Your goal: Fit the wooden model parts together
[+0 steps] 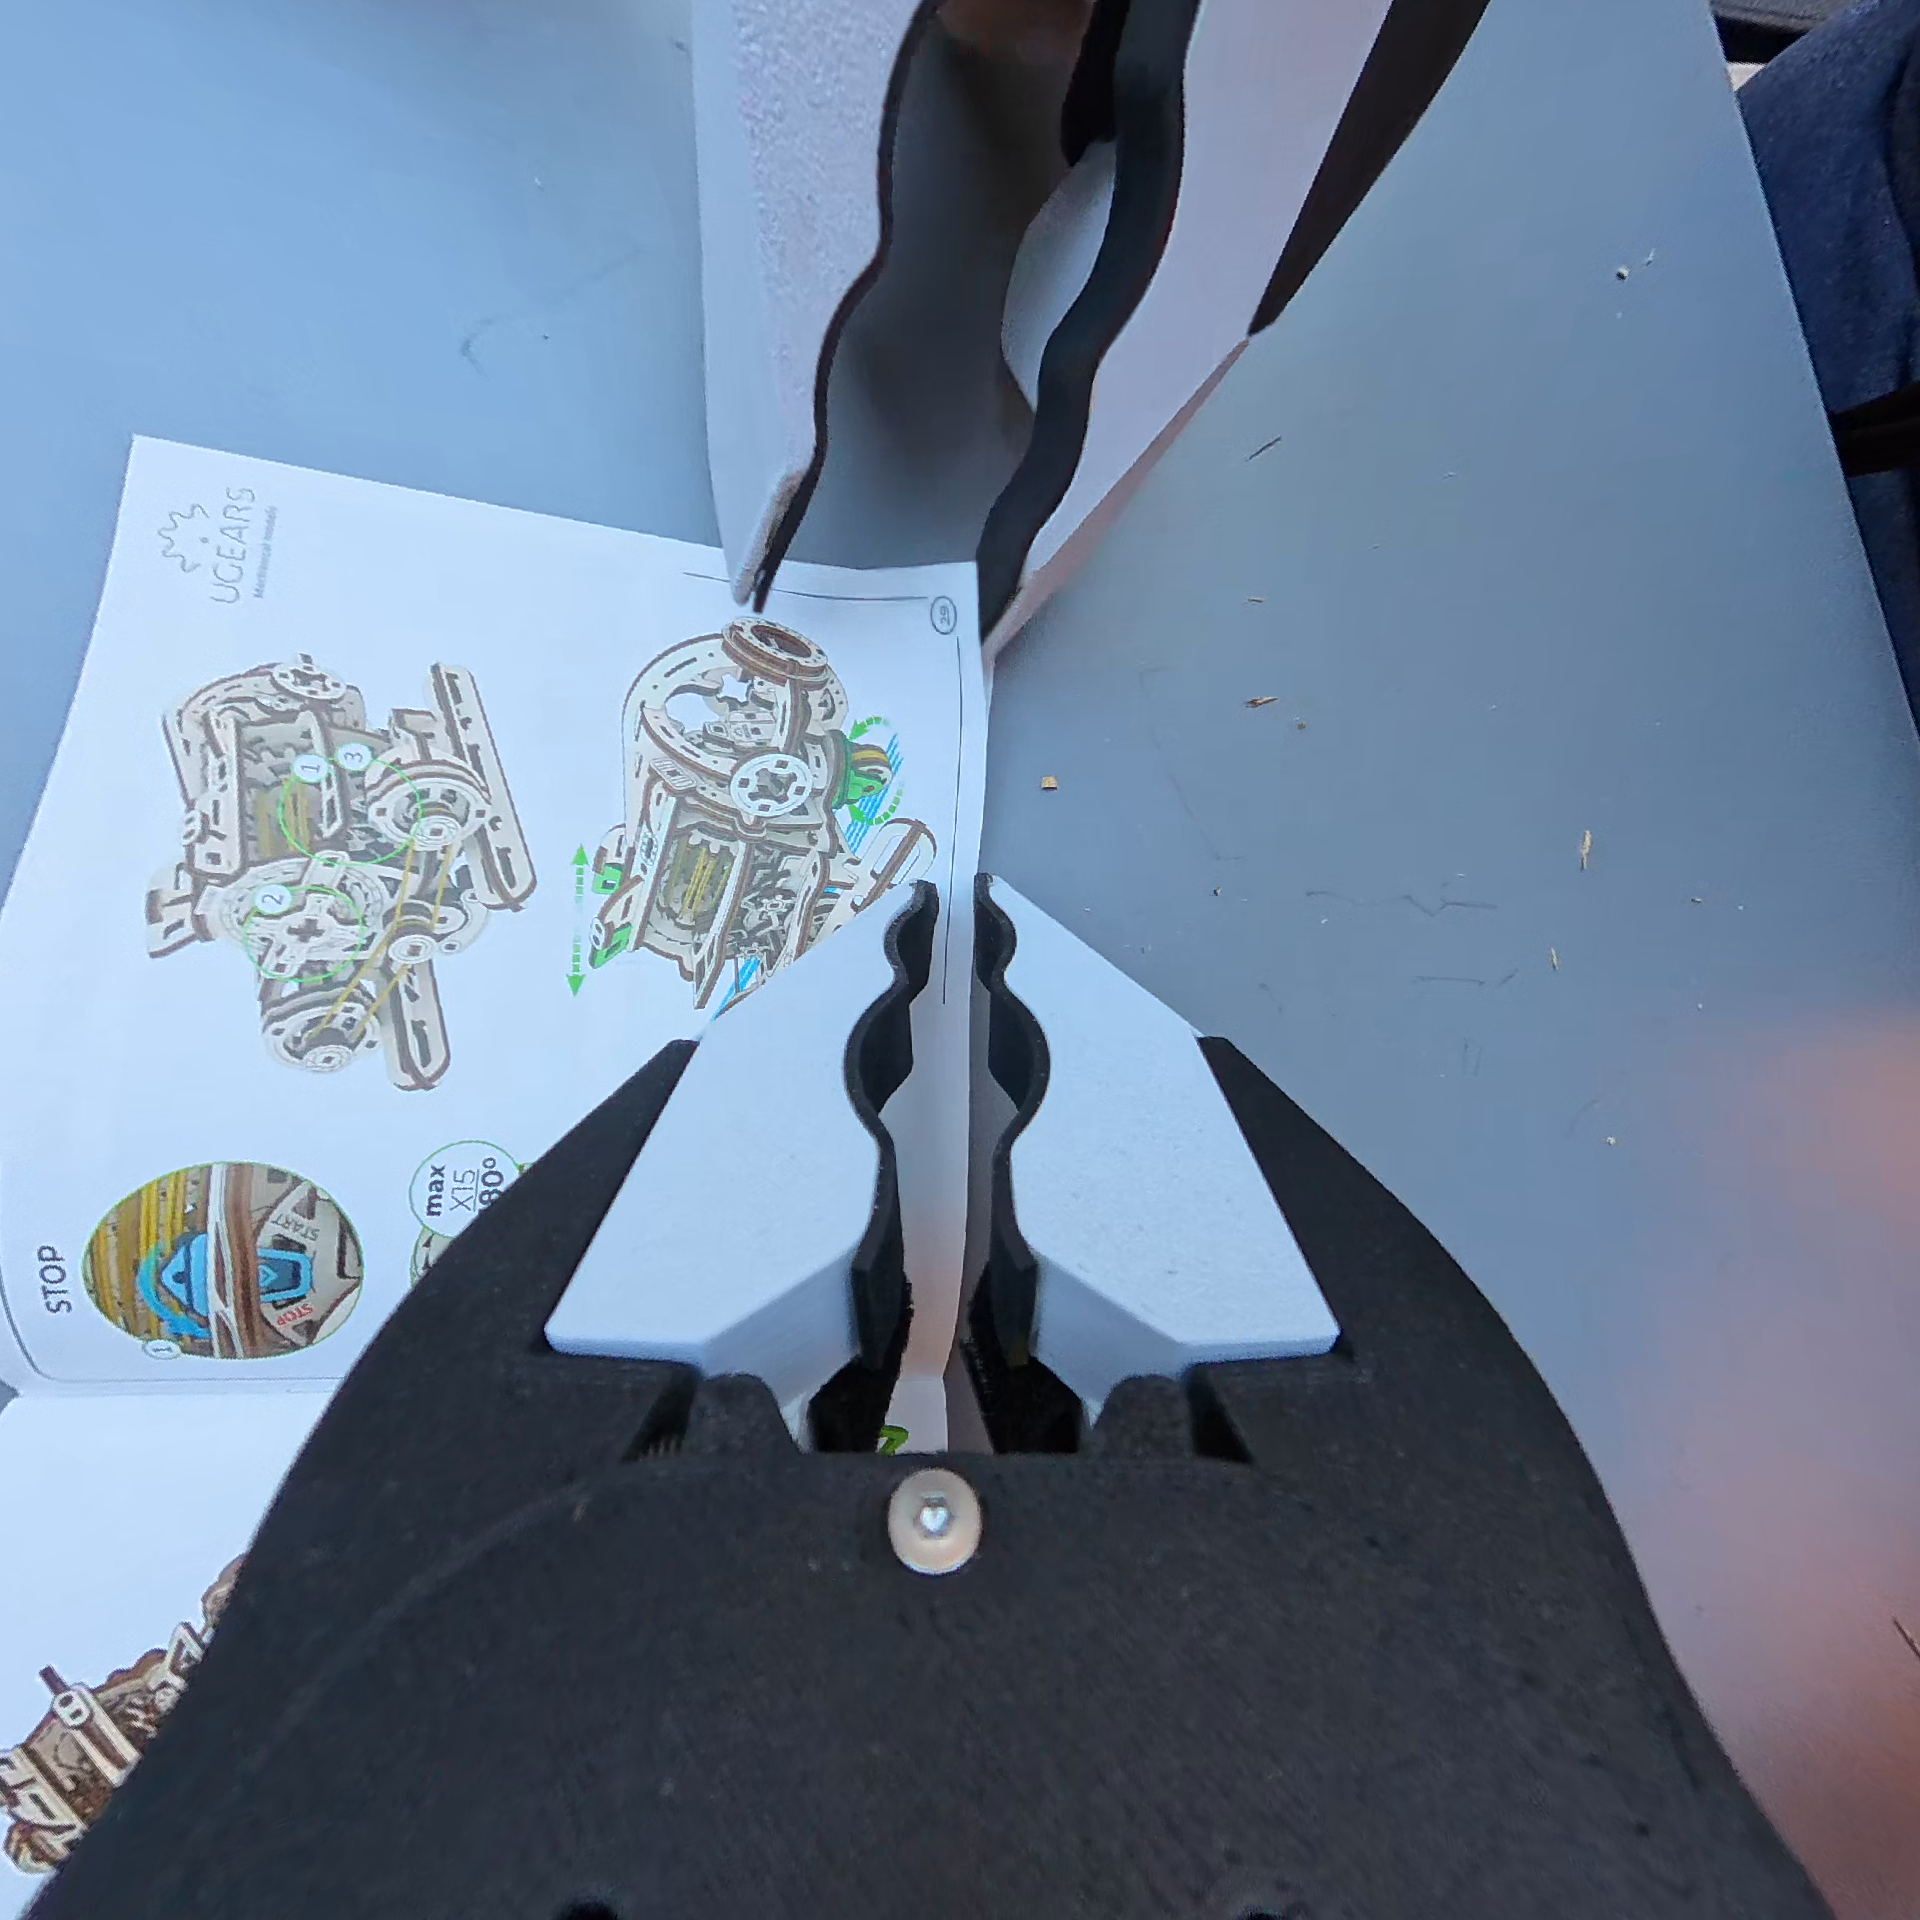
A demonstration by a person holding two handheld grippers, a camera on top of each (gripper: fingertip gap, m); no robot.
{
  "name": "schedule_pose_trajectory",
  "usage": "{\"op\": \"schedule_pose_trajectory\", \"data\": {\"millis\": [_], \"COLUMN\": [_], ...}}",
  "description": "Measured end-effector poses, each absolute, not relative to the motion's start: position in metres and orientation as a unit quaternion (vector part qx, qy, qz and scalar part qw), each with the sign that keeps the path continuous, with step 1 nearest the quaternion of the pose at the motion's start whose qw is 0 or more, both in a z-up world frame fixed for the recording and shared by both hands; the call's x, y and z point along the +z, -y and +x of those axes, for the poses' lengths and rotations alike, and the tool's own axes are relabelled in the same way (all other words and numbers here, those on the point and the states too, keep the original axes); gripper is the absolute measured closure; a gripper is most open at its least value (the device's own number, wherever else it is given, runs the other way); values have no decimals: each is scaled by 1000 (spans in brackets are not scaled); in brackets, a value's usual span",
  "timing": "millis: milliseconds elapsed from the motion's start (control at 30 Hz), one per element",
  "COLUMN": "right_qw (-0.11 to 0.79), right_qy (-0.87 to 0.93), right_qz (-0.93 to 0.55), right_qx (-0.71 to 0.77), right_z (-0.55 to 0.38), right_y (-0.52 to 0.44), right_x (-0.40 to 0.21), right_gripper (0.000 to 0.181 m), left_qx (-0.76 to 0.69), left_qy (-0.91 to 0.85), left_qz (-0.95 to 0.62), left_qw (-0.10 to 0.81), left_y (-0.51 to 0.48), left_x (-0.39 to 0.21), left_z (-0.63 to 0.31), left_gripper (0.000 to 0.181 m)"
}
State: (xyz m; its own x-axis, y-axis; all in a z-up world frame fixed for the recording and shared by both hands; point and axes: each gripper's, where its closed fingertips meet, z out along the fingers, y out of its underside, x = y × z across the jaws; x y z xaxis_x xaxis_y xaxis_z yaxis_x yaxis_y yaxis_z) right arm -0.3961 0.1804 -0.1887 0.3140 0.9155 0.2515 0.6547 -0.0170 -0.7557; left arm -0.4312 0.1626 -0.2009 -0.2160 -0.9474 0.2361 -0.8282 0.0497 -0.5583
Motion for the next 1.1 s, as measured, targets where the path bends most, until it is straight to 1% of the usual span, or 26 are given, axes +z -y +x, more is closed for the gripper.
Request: {"op": "schedule_pose_trajectory", "data": {"millis": [33, 100, 233, 300, 400, 433, 600, 667, 800, 867, 900, 933, 1067, 1100], "right_qw": [422, 440, 442, 437, 434, 436, 442, 438, 440, 443, 445, 450, 477, 491], "right_qy": [573, 591, 621, 630, 624, 618, 582, 576, 576, 575, 572, 565, 512, 495], "right_qz": [-689, -668, -642, -638, -642, -645, -664, -669, -669, -670, -670, -672, -693, -695], "right_qx": [140, 110, 79, 76, 99, 108, 161, 169, 162, 158, 160, 162, 175, 175], "right_z": [-396, -398, -402, -403, -406, -407, -408, -408, -407, -406, -406, -406, -402, -399], "right_y": [-182, -184, -182, -180, -177, -177, -180, -182, -185, -186, -187, -188, -196, -198], "right_x": [-189, -187, -189, -191, -188, -186, -170, -168, -164, -163, -162, -160, -150, -146], "right_gripper": [147, 150, 166, 178, 181, 181, 180, 180, 180, 180, 179, 174, 145, 140], "left_qx": [-305, -305, -307, -312, -340, -346, -281, -237, -178, -169, -170, -168, -160, -165], "left_qy": [-718, -717, -716, -712, -685, -673, -655, -657, -640, -625, -620, -615, -560, -536], "left_qz": [-618, -619, -620, -622, -634, -640, -648, -651, -663, -667, -670, -674, -699, -707], "left_qw": [98, 97, 96, 91, 113, 132, 267, 297, 344, 369, 371, 372, 414, 430], "left_y": [-163, -162, -162, -160, -158, -161, -170, -169, -175, -179, -179, -180, -193, -196], "left_x": [-201, -201, -201, -199, -186, -179, -162, -164, -165, -160, -160, -160, -151, -145], "left_z": [-431, -431, -431, -431, -426, -424, -411, -407, -401, -401, -401, -401, -407, -409], "left_gripper": [176, 176, 175, 166, 153, 152, 156, 156, 176, 180, 181, 181, 181, 181]}}
